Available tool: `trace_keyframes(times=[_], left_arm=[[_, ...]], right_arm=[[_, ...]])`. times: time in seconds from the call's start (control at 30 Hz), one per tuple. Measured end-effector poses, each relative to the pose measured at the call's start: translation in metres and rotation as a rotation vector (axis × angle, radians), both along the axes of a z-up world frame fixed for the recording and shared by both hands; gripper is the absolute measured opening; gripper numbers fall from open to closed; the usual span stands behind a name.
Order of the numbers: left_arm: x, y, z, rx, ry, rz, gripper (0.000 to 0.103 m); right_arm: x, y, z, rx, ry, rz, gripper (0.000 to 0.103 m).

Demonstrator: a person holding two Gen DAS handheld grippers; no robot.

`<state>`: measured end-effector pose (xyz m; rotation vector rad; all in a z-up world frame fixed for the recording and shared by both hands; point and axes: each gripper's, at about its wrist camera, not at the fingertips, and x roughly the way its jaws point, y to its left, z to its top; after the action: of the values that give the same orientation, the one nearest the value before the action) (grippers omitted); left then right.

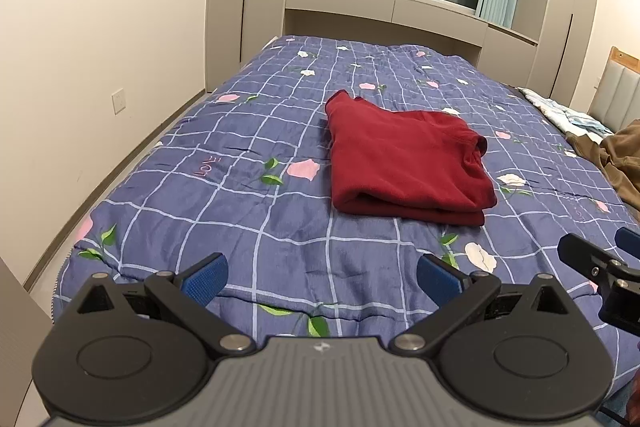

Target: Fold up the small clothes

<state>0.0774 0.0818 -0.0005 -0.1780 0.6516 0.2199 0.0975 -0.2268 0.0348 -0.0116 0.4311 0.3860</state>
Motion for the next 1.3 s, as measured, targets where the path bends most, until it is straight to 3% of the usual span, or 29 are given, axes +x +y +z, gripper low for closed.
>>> trace_keyframes(times=[1.3], left_arm=[[0.002, -0.001, -0.008, -0.002, 0.022, -0.002, 0.102]], right_arm=[[0.006, 0.004, -0.015, 0.001, 0.038, 0.006, 0.102]])
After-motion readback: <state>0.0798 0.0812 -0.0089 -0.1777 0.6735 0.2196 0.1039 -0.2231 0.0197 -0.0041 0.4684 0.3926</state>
